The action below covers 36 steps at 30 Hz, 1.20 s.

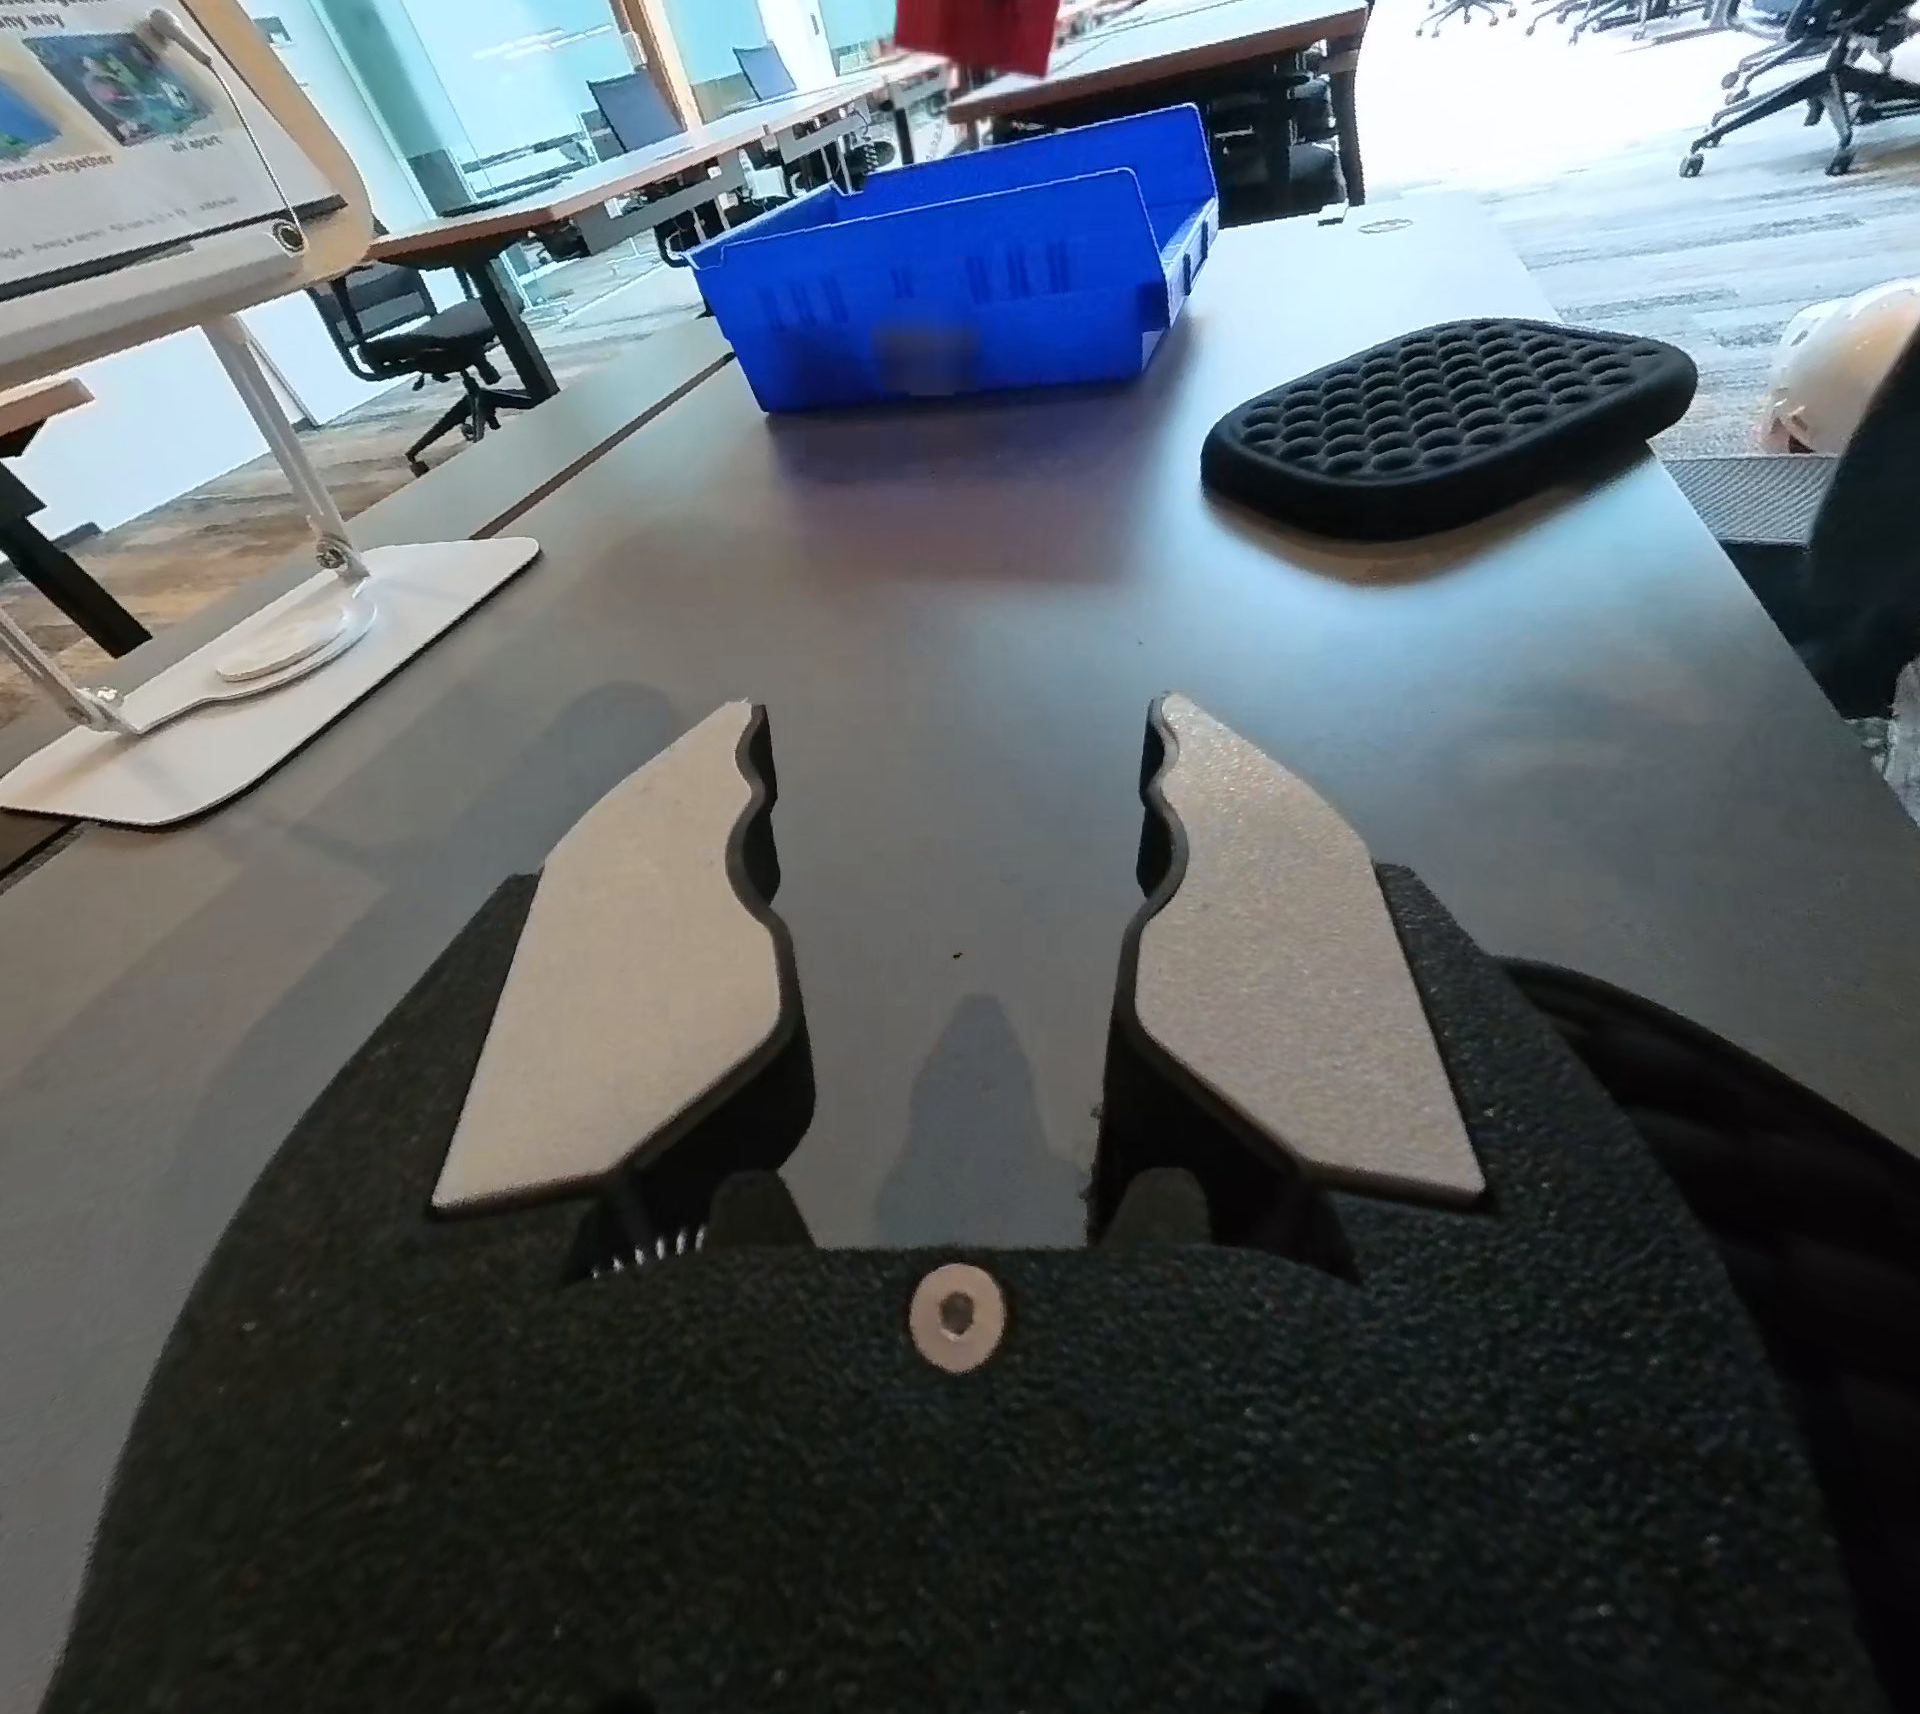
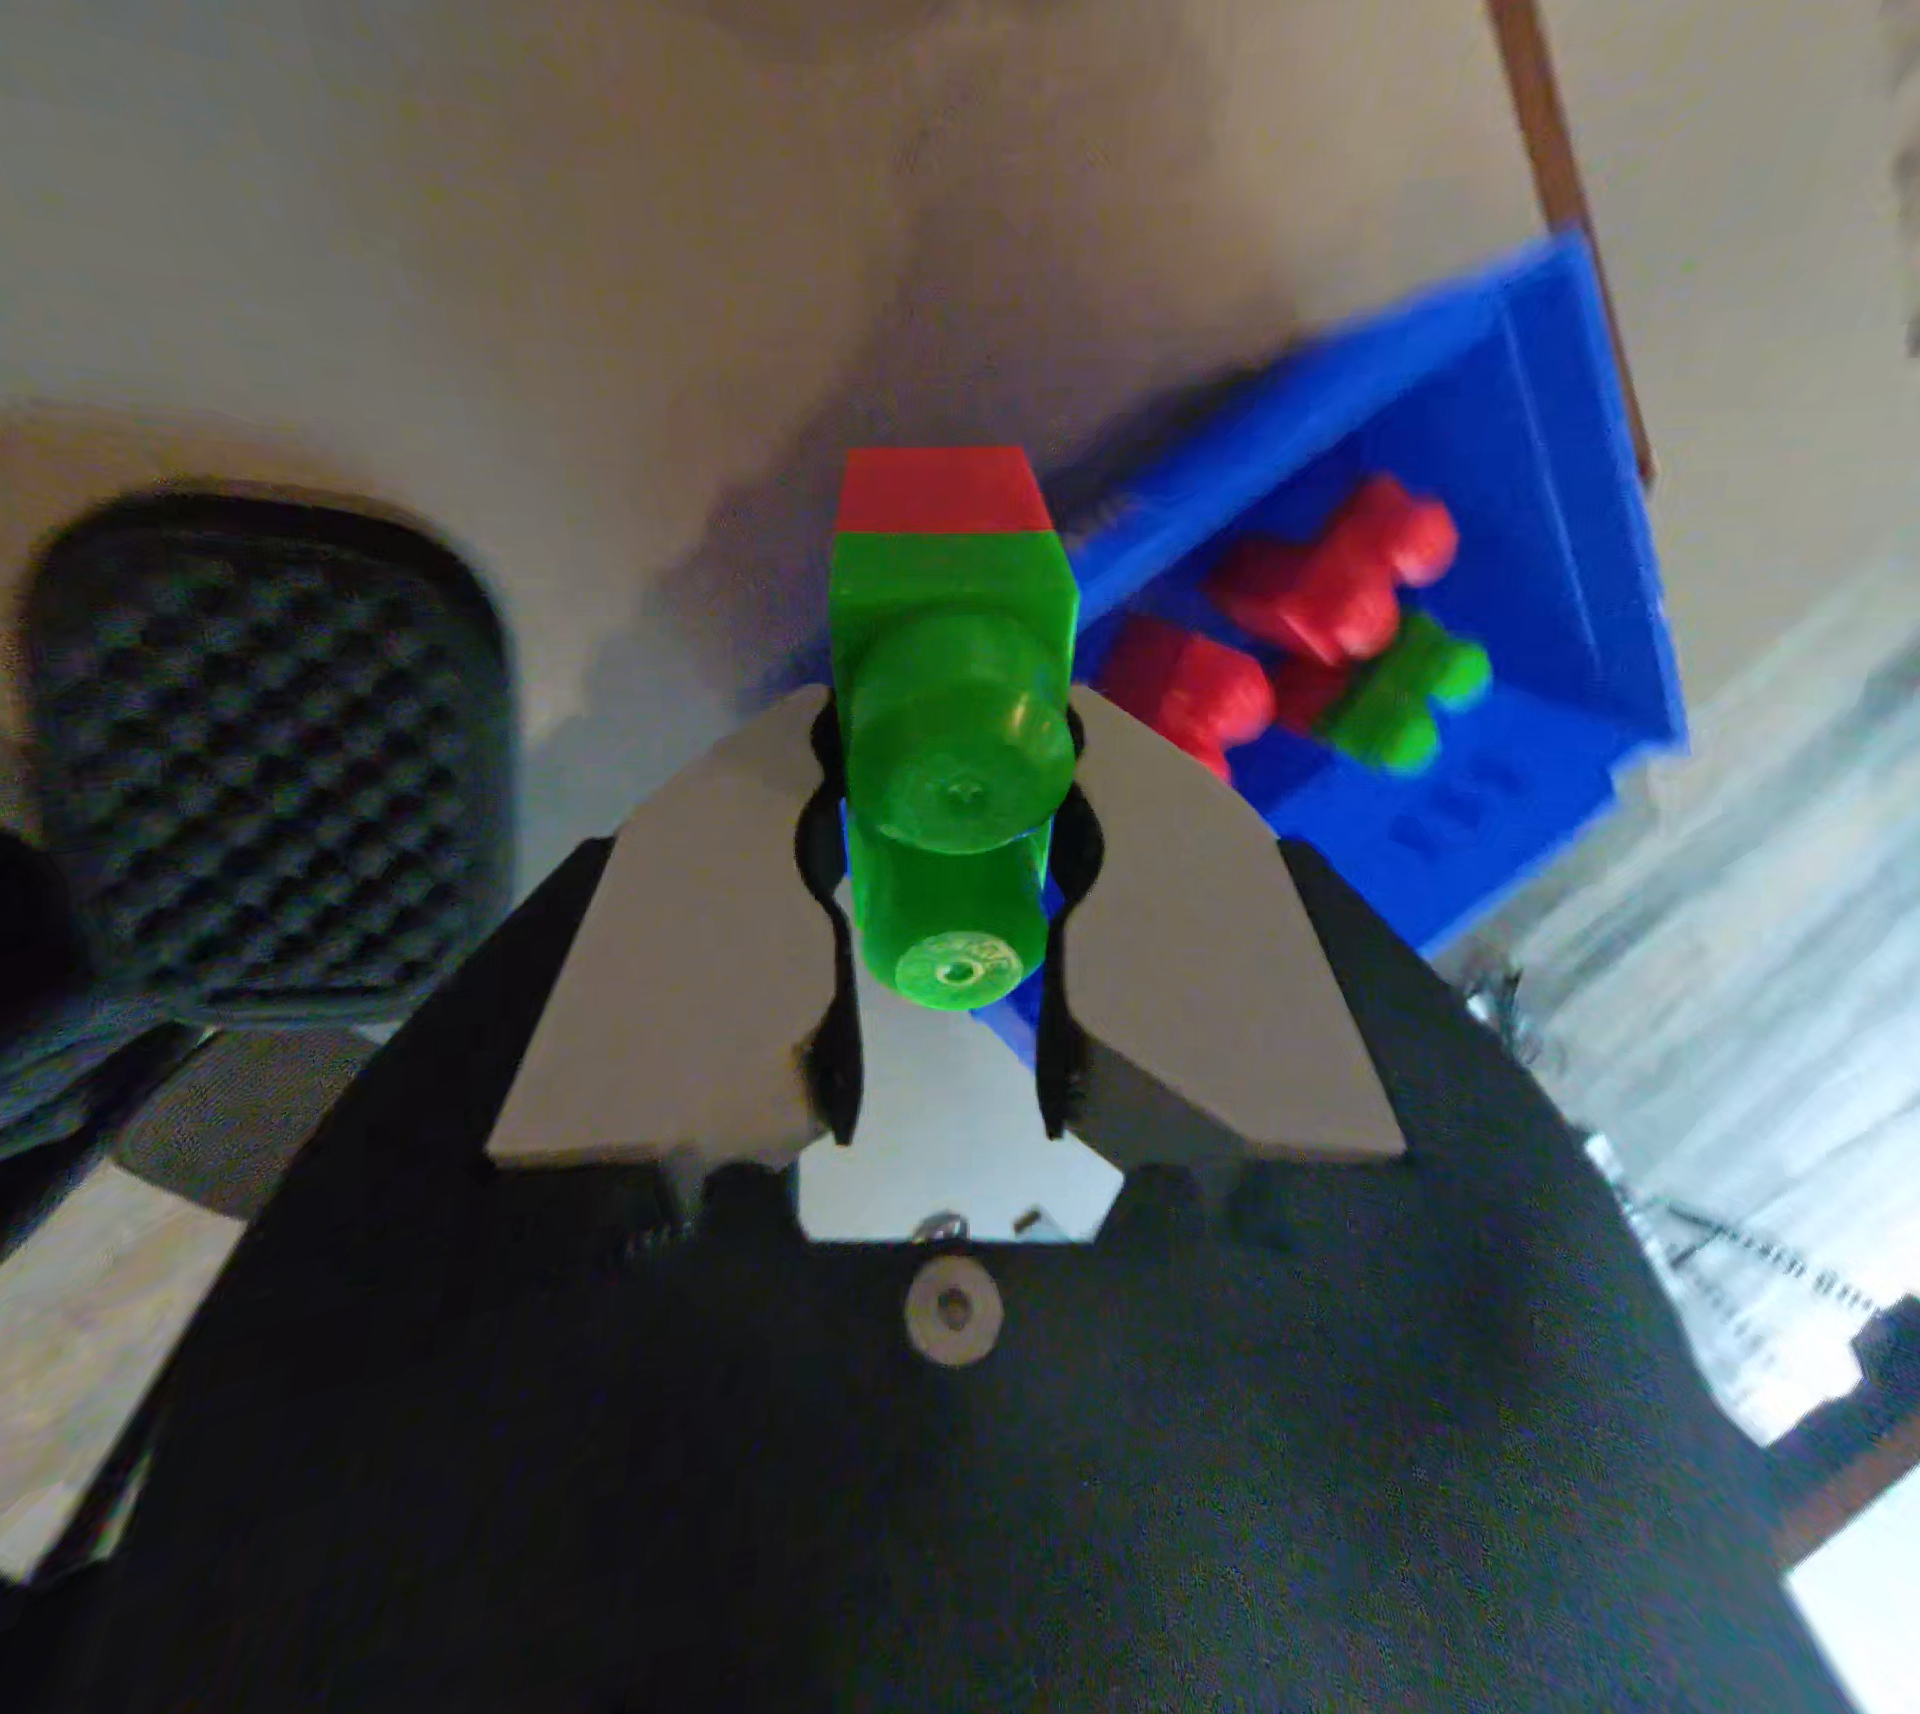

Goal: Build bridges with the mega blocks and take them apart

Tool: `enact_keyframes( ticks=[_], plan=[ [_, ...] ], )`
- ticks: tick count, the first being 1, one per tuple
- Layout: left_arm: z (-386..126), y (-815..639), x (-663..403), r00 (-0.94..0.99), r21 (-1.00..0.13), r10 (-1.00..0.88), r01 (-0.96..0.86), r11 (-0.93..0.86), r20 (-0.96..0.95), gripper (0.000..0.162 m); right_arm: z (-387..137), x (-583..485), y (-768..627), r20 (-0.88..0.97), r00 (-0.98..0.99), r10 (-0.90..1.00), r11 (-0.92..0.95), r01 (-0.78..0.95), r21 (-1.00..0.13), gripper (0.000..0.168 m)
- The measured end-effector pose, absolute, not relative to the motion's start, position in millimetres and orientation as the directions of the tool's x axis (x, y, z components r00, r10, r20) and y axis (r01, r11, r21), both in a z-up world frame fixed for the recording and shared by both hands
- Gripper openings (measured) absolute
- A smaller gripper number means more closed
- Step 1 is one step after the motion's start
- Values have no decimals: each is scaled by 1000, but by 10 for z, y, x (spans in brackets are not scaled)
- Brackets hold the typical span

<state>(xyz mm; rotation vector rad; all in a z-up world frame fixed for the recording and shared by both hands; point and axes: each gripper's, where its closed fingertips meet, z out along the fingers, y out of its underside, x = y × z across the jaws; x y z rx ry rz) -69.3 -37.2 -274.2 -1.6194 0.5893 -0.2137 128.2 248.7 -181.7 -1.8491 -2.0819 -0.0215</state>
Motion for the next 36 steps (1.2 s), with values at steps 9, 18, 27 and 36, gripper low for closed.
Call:
enact_keyframes(
  ticks=[9, 18, 27, 36],
  plan=[
    [-2718, -372, -717, 855, -974, -484, -224, -26, -183, 68, -2340, 2272, 3877, 215, 336, 917, -315, 941, -126, 36],
    [-2681, -376, -750, 863, -982, -480, -188, -18, -156, 67, -3072, 2318, 4189, 112, 415, 903, -420, 908, 15, 36],
    [-2697, -373, -736, 860, -979, -483, -200, -22, -165, 66, -3226, 2257, 4196, 83, 415, 906, -419, 907, 44, 36],
    [-2696, -375, -734, 859, -979, -483, -204, -19, -170, 66, -3143, 2187, 4218, 118, 398, 910, -402, 916, 7, 47]
  ],
)
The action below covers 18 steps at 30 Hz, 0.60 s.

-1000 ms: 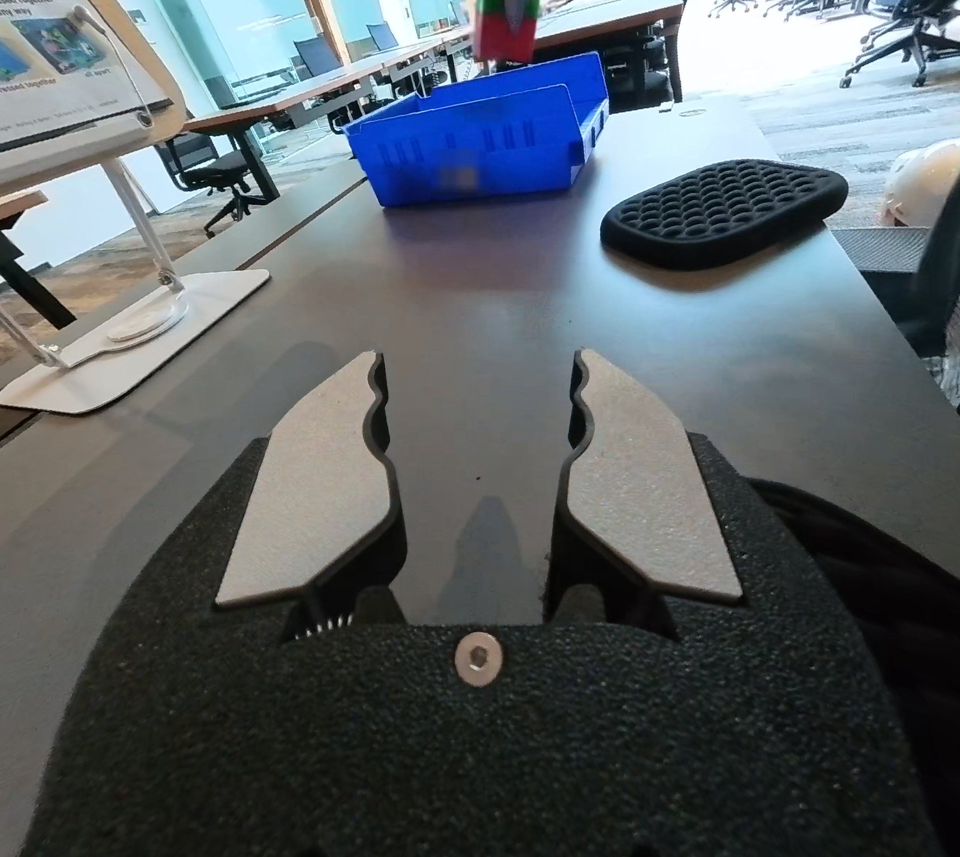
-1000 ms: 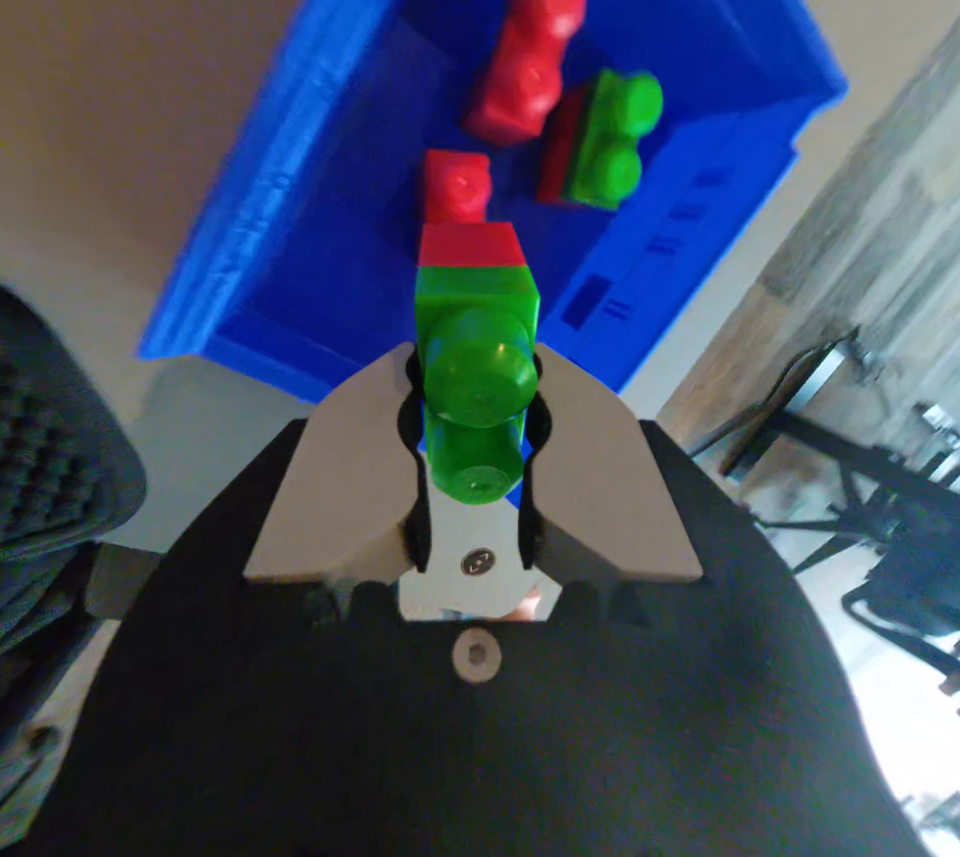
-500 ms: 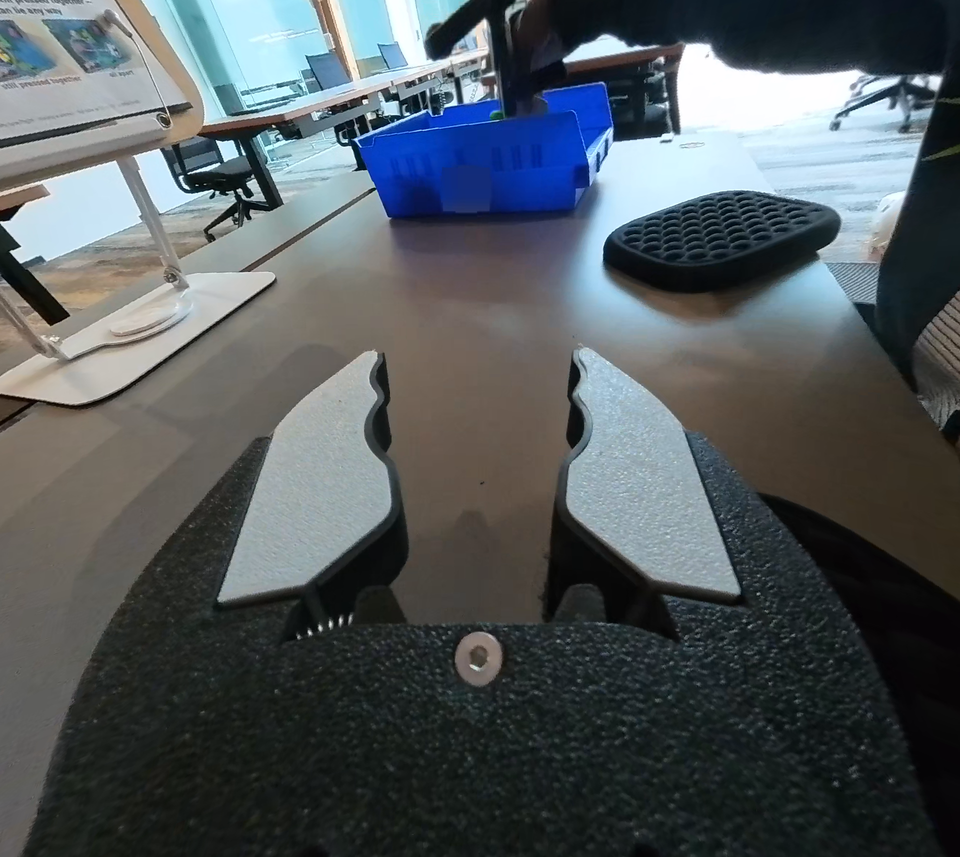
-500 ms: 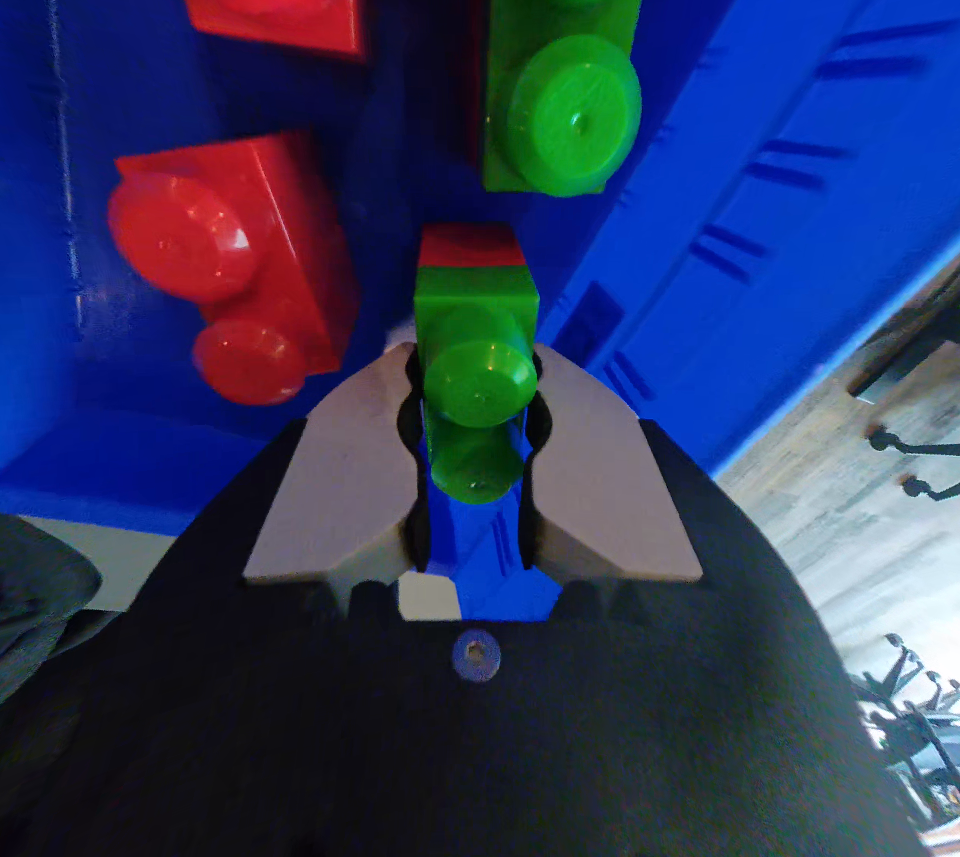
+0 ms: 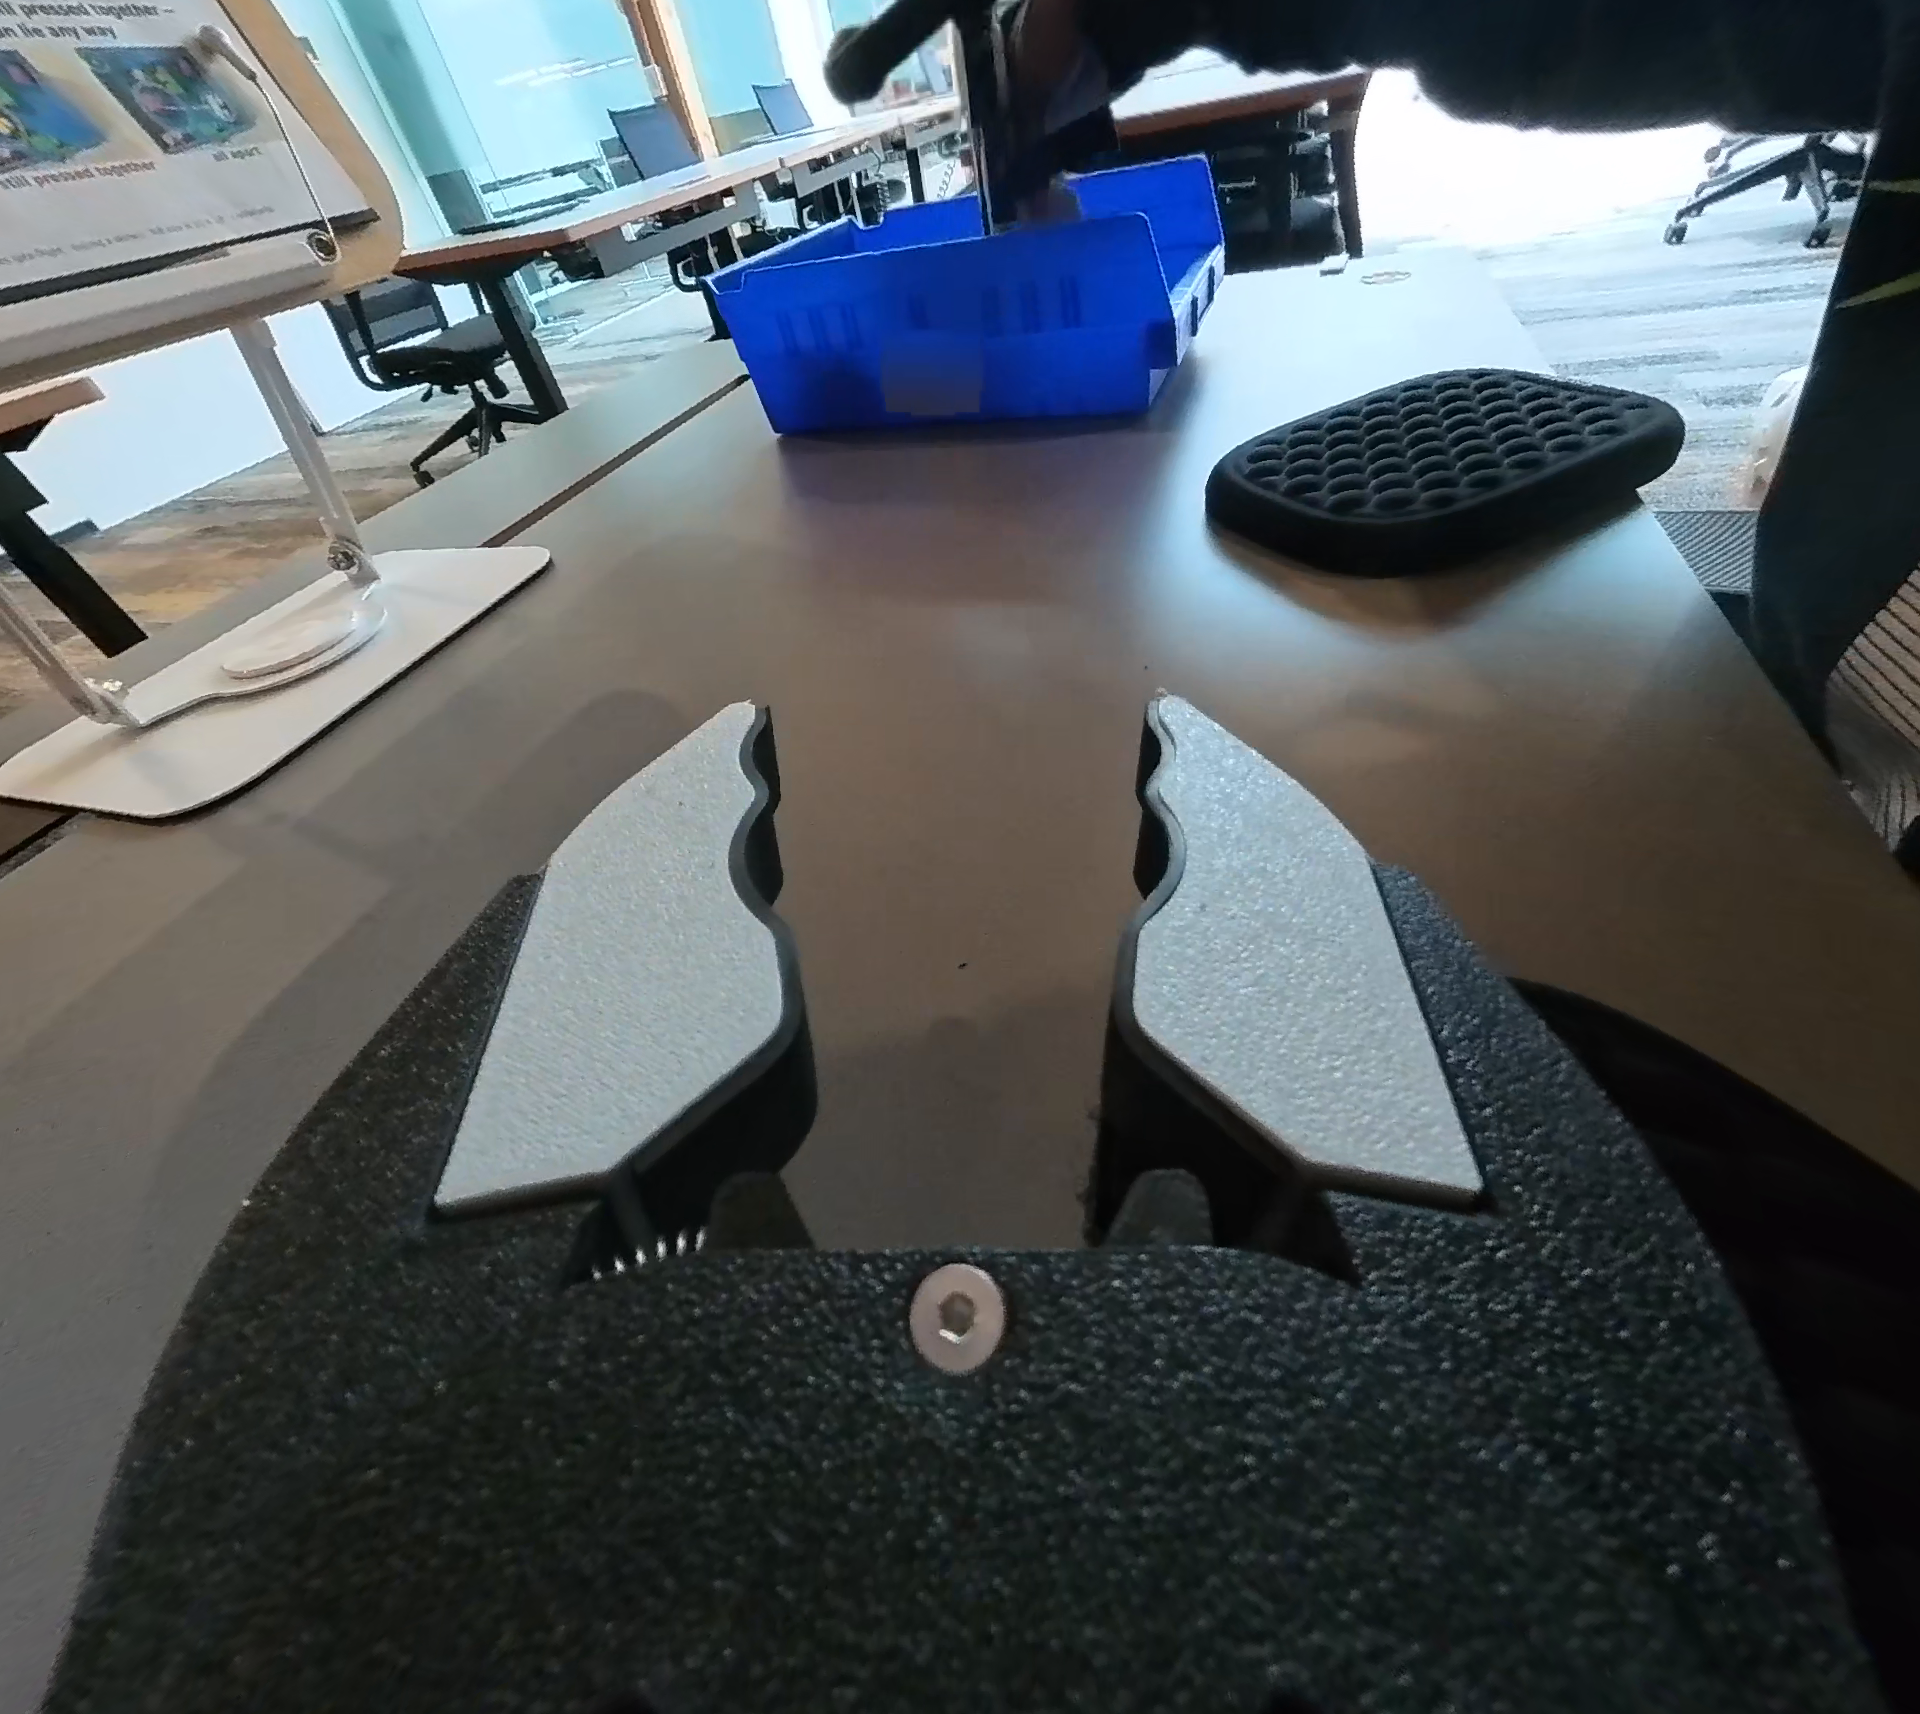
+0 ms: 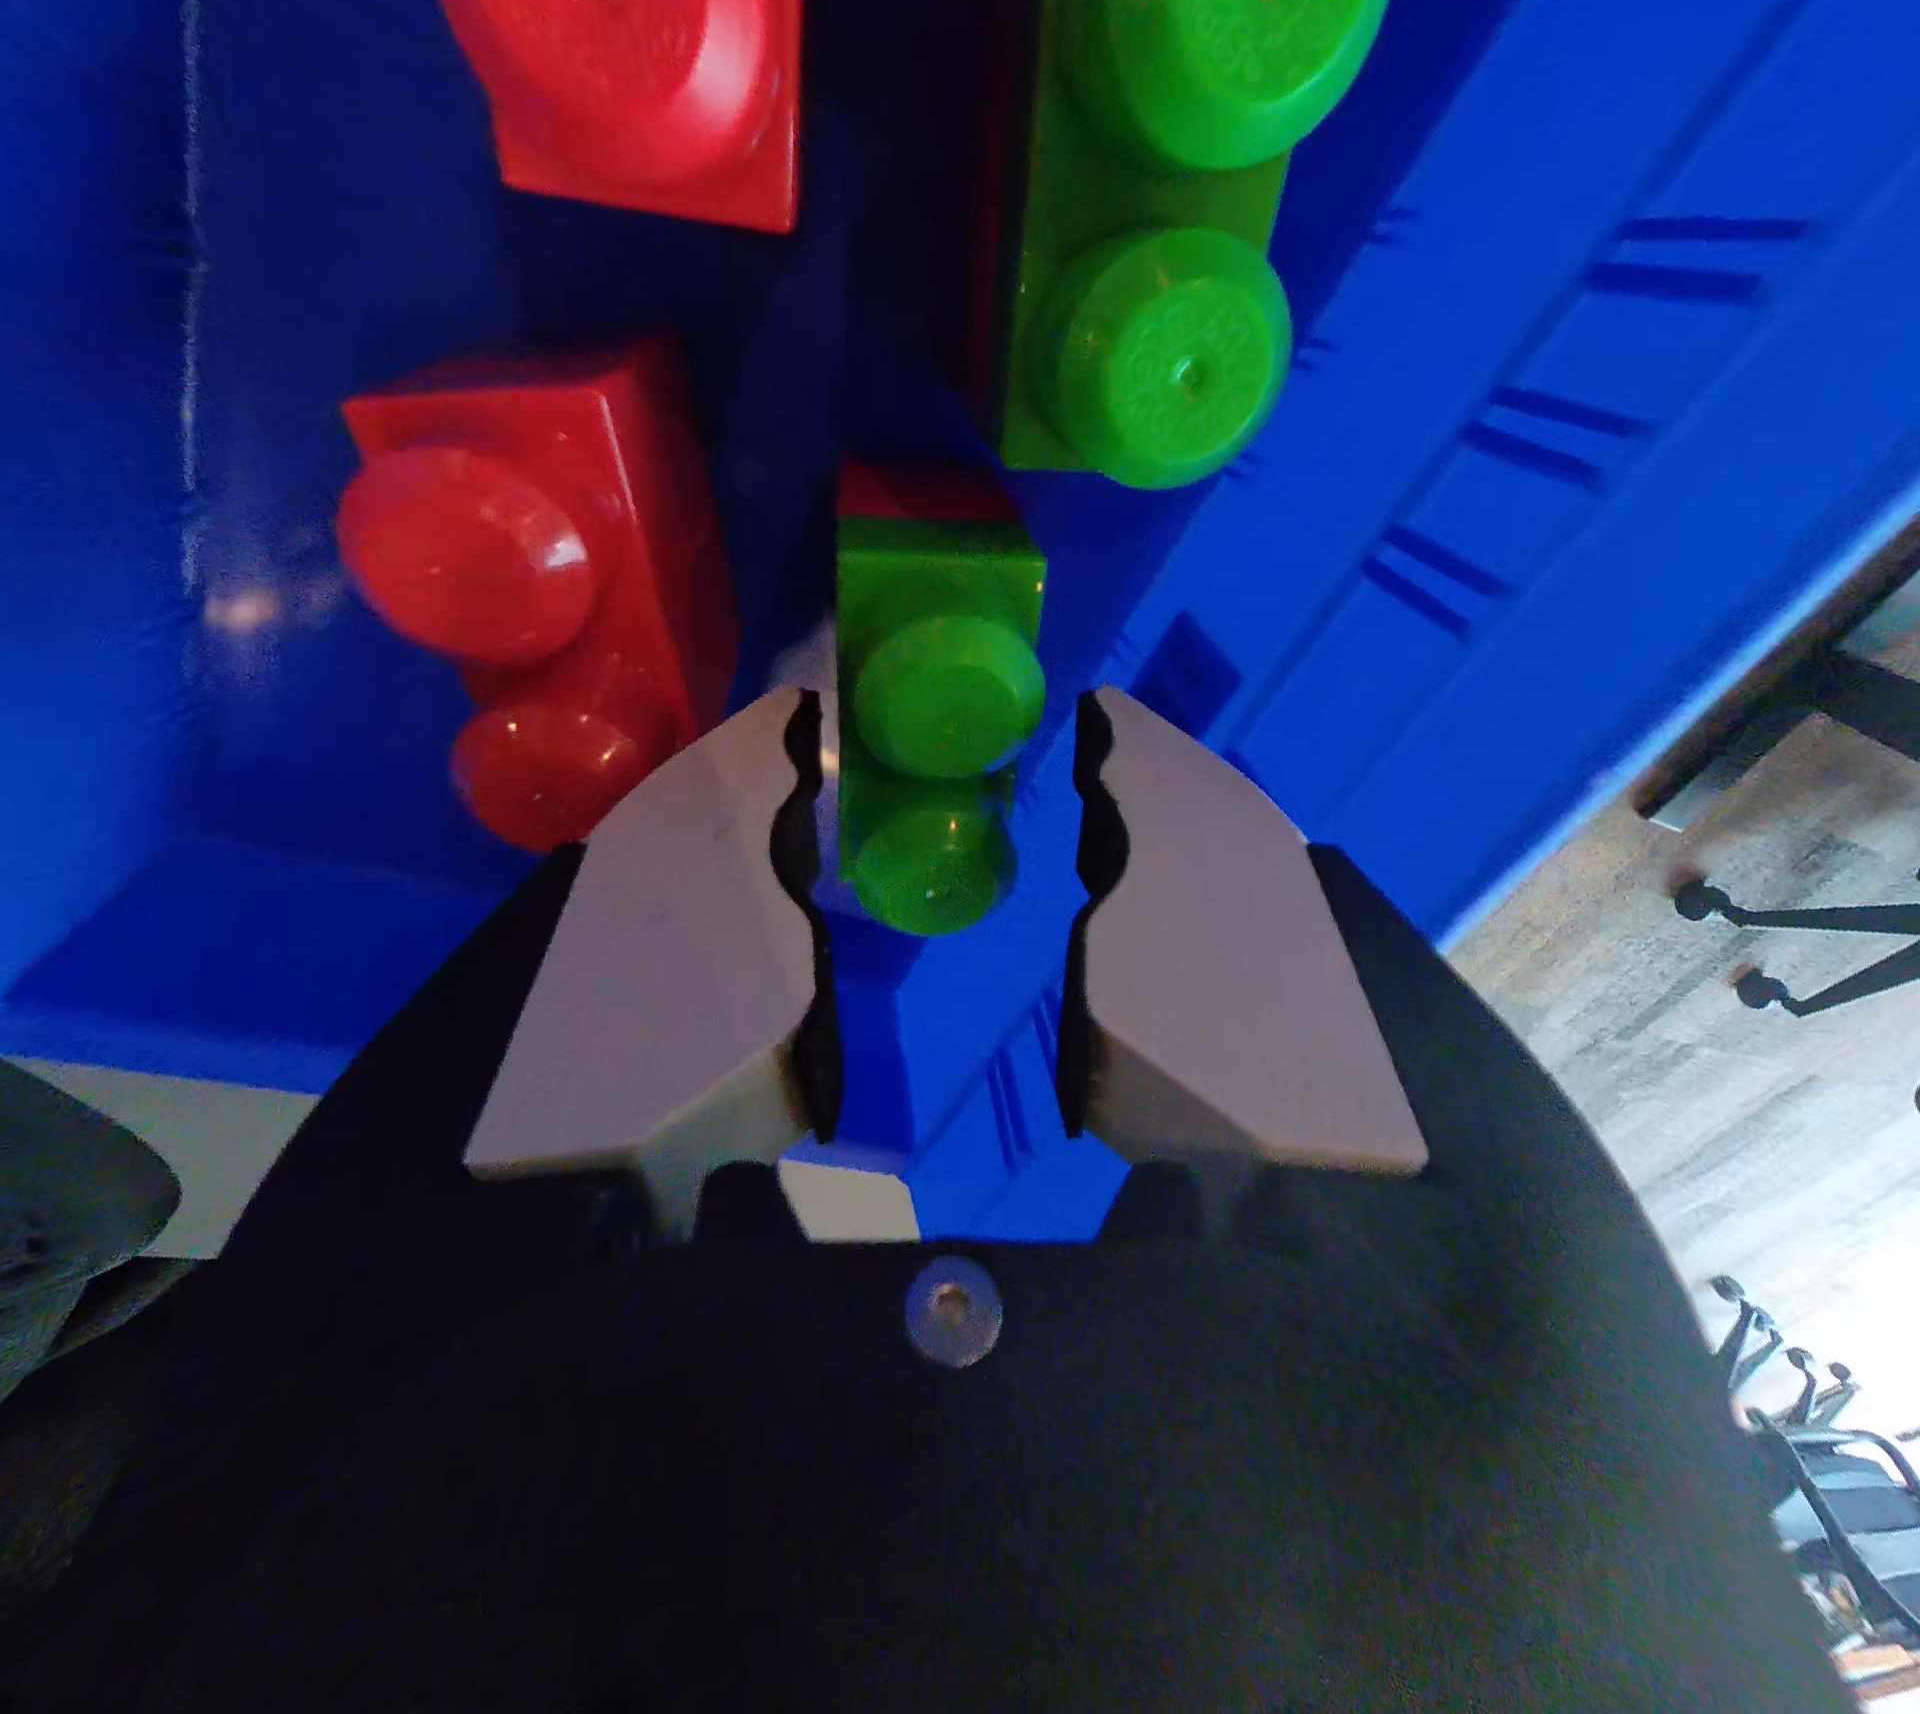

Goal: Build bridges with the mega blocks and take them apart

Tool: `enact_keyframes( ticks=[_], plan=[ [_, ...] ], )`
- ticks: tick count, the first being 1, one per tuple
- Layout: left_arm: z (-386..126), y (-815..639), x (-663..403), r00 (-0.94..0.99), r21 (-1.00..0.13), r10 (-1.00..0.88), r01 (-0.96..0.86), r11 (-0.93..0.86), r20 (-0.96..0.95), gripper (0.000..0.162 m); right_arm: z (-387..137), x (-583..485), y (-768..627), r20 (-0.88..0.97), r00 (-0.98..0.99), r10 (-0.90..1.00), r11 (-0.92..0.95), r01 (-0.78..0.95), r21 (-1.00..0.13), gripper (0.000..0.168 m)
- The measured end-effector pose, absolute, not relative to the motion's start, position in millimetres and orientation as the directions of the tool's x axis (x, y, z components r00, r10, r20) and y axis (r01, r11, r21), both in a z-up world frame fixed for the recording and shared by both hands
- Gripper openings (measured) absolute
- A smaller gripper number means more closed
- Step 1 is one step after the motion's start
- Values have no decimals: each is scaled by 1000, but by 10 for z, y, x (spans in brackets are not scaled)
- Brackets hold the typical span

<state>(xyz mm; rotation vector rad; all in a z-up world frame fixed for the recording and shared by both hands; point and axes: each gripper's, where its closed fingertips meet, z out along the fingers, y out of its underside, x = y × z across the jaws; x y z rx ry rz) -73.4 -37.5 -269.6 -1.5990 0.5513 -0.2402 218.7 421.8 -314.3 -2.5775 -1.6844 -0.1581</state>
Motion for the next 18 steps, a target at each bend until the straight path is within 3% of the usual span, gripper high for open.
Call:
enact_keyframes(
  ticks=[4, 13, 18],
  plan=[
    [-2692, -372, -742, 862, -980, -478, -200, -18, -167, 66, -2901, 2153, 4192, 147, 393, 908, -388, 920, -60, 52],
    [-2691, -362, -748, 867, -976, -465, -214, -22, -180, 68, -2117, 1709, 3573, 166, 316, 934, -218, 874, -434, 69],
    [-2384, -381, -922, 919, -983, -350, -179, 47, -184, 65, -1861, 1426, 3028, 184, 273, 944, -102, 775, -624, 76]
  ],
)
